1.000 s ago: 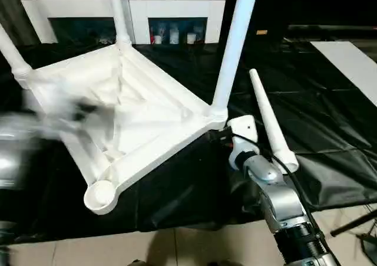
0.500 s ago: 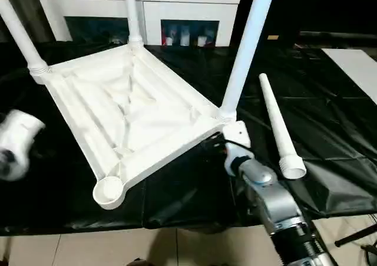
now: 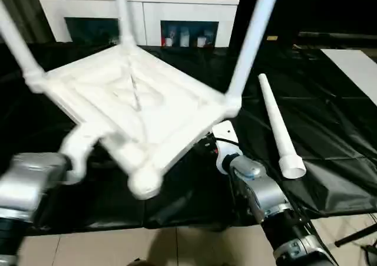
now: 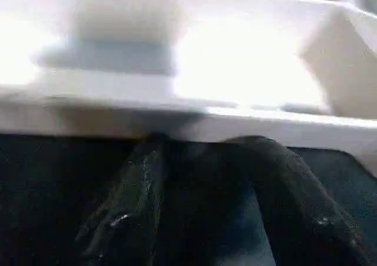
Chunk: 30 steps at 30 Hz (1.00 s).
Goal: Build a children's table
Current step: Rotate table base, then pick table leg
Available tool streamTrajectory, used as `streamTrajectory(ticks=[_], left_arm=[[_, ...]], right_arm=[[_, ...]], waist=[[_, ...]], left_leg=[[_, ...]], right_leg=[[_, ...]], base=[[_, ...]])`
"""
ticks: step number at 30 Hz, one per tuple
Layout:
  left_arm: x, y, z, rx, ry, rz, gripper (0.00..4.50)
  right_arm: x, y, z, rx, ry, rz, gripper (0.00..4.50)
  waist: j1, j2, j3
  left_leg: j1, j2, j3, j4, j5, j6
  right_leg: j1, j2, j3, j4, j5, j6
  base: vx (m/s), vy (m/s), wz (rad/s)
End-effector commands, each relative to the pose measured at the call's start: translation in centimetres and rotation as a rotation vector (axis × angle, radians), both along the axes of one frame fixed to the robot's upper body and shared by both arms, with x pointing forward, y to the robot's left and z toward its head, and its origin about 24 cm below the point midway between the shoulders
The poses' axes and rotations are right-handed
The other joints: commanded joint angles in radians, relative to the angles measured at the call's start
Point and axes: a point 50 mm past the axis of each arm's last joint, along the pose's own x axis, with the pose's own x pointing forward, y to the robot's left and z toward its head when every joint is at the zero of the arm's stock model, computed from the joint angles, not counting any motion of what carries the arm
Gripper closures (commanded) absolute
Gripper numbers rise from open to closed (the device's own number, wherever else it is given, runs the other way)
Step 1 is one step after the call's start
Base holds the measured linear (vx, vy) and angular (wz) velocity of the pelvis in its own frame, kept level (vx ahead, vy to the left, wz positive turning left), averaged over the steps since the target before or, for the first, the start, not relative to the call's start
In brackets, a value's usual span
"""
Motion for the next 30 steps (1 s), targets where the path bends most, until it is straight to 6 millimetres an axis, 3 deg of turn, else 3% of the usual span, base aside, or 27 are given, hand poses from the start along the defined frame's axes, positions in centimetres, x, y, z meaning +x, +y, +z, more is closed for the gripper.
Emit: streamTrajectory(ticks=[1, 4, 5, 8, 10, 11, 12, 13, 14, 15, 16, 19, 20, 22, 25, 26, 27, 29, 30], left_arm=[[0.6, -2.1, 0.2, -0.035, -0.029, -0.042, 2.03], [1.3, -3.9, -0.7, -0.026, -0.050, -0.038, 2.03], [1.5, -4.7, -0.9, -0.033, -0.063, -0.044, 2.03], [2.2, -6.4, -1.3, -0.052, -0.091, -0.045, 2.03], [2.8, -7.4, -1.1, -0.062, -0.124, -0.033, 2.03], [2.9, -7.7, -0.9, -0.065, -0.145, -0.031, 2.03], [3.0, -7.9, -0.8, -0.068, -0.153, -0.034, 2.03], [2.9, -8.3, -0.6, -0.080, -0.160, -0.054, 2.03], [2.8, -8.6, -0.5, -0.088, -0.164, -0.070, 2.03], [2.3, -8.8, -0.4, -0.088, -0.144, -0.127, 2.01], [1.9, -8.9, -0.2, -0.085, -0.127, -0.172, 2.01], [1.1, -8.4, 0.0, -0.079, -0.093, -0.240, 2.00], [0.8, -8.1, 0.2, -0.072, -0.079, -0.274, 2.00], [0.3, -7.3, 0.7, -0.040, -0.068, -0.332, 2.00], [0.2, -6.6, 1.8, -0.042, -0.072, -0.374, 1.83], [0.2, -6.6, 2.8, -0.065, -0.077, -0.395, 1.67], [0.2, -6.6, 3.3, -0.078, -0.080, -0.407, 1.67], [0.1, -7.0, 4.4, -0.100, -0.099, -0.448, 1.47], [0.0, -7.4, 5.1, -0.112, -0.116, -0.490, 1.47]], right_arm=[[0.1, 1.5, 0.6, 0.031, -0.020, 0.063, 0.64], [0.0, 2.0, 0.9, 0.051, -0.029, 0.098, 0.64], [0.0, 1.8, 1.1, 0.043, -0.047, 0.098, 0.64], [0.3, 1.0, 1.9, 0.025, -0.091, 0.064, 0.64], [0.8, -0.3, 3.2, 0.004, -0.143, -0.004, 0.64], [1.1, -1.1, 4.1, -0.008, -0.163, -0.036, 0.64], [1.2, -1.4, 4.5, -0.014, -0.167, -0.053, 0.64], [1.5, -2.2, 5.1, -0.026, -0.156, -0.085, 0.64], [1.6, -2.8, 5.6, -0.034, -0.145, -0.108, 0.64], [1.9, -4.0, 6.3, -0.020, -0.109, -0.123, 0.48], [2.3, -5.2, 6.7, -0.047, -0.093, -0.161, 0.48], [3.2, -7.6, 7.4, -0.112, -0.049, -0.248, 0.28], [3.6, -8.6, 7.8, -0.136, -0.034, -0.290, 0.08], [4.4, -10.2, 8.4, -0.158, 0.016, -0.357, 0.08], [5.0, -11.9, 8.7, -0.188, 0.096, -0.410, 0.02], [5.1, -12.6, 8.5, -0.211, 0.149, -0.419, 0.00], [5.1, -12.9, 8.3, -0.224, 0.166, -0.419, 0.00], [5.1, -13.3, 7.9, -0.235, 0.224, -0.420, 0.00], [5.0, -13.6, 7.6, -0.245, 0.270, -0.423, 0.00]], waist=[[-0.003, 0.019, -0.057], [-0.005, 0.016, -0.055], [-0.003, 0.019, -0.054], [0.000, 0.015, -0.054], [0.006, 0.021, -0.053], [0.004, 0.018, -0.054], [0.004, 0.016, -0.055], [0.005, 0.022, -0.055], [0.003, 0.018, -0.056], [0.003, 0.026, -0.058], [0.000, 0.021, -0.058], [0.000, 0.025, -0.061], [0.001, 0.033, -0.062], [-0.003, 0.028, -0.064], [-0.009, 0.031, -0.064], [-0.011, 0.023, -0.062], [-0.010, 0.029, -0.062], [-0.009, 0.027, -0.060], [-0.010, 0.016, -0.060]], left_leg=[[0.016, 0.039, -0.014, -0.079, -0.289, -0.046], [0.016, 0.038, -0.015, -0.078, -0.301, -0.040], [0.020, 0.039, -0.015, -0.077, -0.318, -0.040], [0.020, 0.039, -0.016, -0.077, -0.329, -0.041], [0.026, 0.039, -0.015, -0.076, -0.338, -0.044], [0.019, 0.040, -0.019, -0.080, -0.329, -0.047], [0.017, 0.040, -0.018, -0.079, -0.321, -0.046], [0.016, 0.039, -0.020, -0.079, -0.314, -0.047], [0.014, 0.038, -0.020, -0.079, -0.305, -0.042], [0.014, 0.037, -0.020, -0.077, -0.297, -0.044], [0.014, 0.036, -0.020, -0.077, -0.297, -0.040], [0.014, 0.034, -0.016, -0.070, -0.256, -0.044], [0.013, 0.032, -0.015, -0.067, -0.228, -0.044], [0.012, 0.029, -0.014, -0.065, -0.208, -0.044], [0.012, 0.027, -0.011, -0.060, -0.193, -0.040], [0.011, 0.027, -0.010, -0.060, -0.194, -0.040], [0.013, 0.028, -0.009, -0.060, -0.200, -0.042], [0.012, 0.030, -0.009, -0.059, -0.205, -0.042], [0.012, 0.029, -0.008, -0.059, -0.203, -0.038]], right_leg=[[0.038, -0.069, 0.047, -0.066, -0.235, -0.181], [0.038, -0.068, 0.047, -0.071, -0.275, -0.167], [0.033, -0.068, 0.047, -0.076, -0.302, -0.159], [0.031, -0.066, 0.047, -0.081, -0.336, -0.144], [0.025, -0.065, 0.048, -0.083, -0.345, -0.139], [0.033, -0.064, 0.046, -0.079, -0.331, -0.131], [0.035, -0.064, 0.045, -0.077, -0.321, -0.129], [0.037, -0.064, 0.046, -0.075, -0.312, -0.126], [0.038, -0.062, 0.046, -0.074, -0.302, -0.123], [0.037, -0.065, 0.046, -0.071, -0.290, -0.126], [0.040, -0.062, 0.046, -0.072, -0.286, -0.125], [0.041, -0.060, 0.045, -0.063, -0.214, -0.152], [0.042, -0.060, 0.045, -0.059, -0.182, -0.161], [0.046, -0.057, 0.043, -0.056, -0.153, -0.178], [0.048, -0.057, 0.042, -0.053, -0.136, -0.201], [0.050, -0.057, 0.042, -0.054, -0.141, -0.209], [0.048, -0.059, 0.041, -0.053, -0.150, -0.219], [0.050, -0.060, 0.041, -0.055, -0.159, -0.222], [0.051, -0.060, 0.041, -0.054, -0.171, -0.220]], base=[[0.000, 0.000, 0.00], [0.000, 0.000, 0.00], [0.000, 0.000, 0.00], [0.000, 0.000, 0.00], [0.000, 0.000, 0.00], [0.000, 0.000, 0.00], [0.000, 0.000, 0.00], [0.000, 0.000, 0.00], [0.000, 0.000, 0.00], [0.000, 0.000, 0.00], [0.000, 0.000, 0.00], [0.000, 0.000, 0.00], [0.000, 0.000, 0.00], [0.000, 0.000, 0.00], [0.000, 0.000, 0.00], [0.000, 0.000, 0.00], [0.000, 0.000, 0.00], [0.000, 0.000, 0.00], [0.000, 0.000, 0.00]])
